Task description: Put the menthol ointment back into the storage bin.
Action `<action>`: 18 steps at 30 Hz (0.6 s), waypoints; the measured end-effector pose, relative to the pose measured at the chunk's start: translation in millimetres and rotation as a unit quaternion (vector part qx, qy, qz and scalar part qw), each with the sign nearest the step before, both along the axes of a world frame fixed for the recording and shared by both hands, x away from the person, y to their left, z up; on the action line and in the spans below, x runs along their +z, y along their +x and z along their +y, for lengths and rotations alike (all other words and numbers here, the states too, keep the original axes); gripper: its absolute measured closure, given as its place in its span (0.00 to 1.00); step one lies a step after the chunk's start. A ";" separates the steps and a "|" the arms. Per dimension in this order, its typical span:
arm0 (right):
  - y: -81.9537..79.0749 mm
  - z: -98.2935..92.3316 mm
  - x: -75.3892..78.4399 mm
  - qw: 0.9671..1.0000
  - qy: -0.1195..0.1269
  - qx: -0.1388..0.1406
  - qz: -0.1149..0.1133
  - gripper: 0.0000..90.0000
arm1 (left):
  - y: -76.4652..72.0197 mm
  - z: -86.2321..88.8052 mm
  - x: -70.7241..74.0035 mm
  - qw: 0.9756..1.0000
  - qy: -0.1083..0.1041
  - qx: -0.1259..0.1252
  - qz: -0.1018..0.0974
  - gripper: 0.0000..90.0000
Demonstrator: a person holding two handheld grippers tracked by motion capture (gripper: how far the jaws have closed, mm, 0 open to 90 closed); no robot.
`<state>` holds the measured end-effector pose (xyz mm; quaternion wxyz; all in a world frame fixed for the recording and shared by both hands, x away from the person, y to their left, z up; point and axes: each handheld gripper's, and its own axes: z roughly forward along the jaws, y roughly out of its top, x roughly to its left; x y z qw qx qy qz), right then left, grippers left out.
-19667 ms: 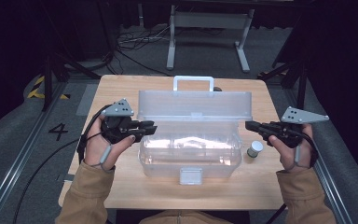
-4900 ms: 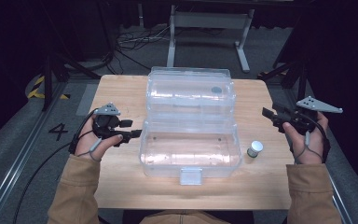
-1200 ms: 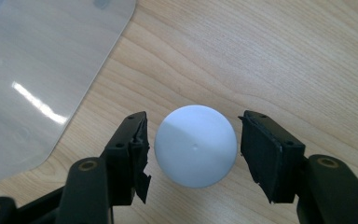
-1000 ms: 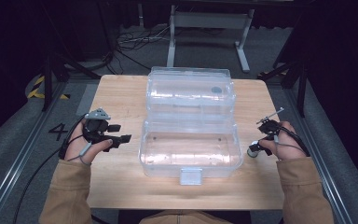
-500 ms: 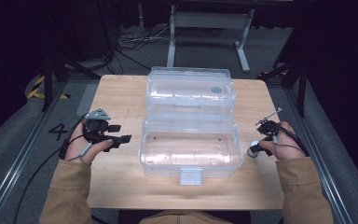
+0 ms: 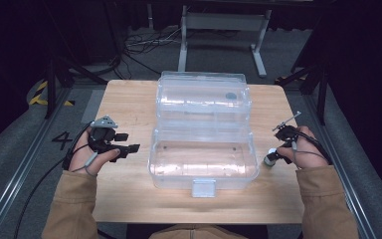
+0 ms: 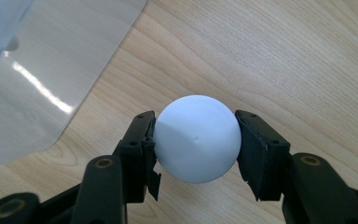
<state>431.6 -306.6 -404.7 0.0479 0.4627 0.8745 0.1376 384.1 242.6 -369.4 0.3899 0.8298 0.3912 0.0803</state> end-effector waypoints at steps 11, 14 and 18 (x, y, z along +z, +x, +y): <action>-1.4 -0.1 21.9 1.000 -0.022 0.012 0.000 0.56 | 0.1 1.9 -0.3 1.000 -0.003 0.003 0.001 0.40; -1.9 0.5 27.5 1.000 -0.025 0.020 0.001 0.56 | 0.4 2.4 -0.2 1.000 -0.002 0.001 0.000 0.40; -2.2 1.7 35.2 0.999 -0.025 0.033 0.005 0.56 | 0.1 2.6 -0.2 1.000 -0.003 0.003 0.002 0.40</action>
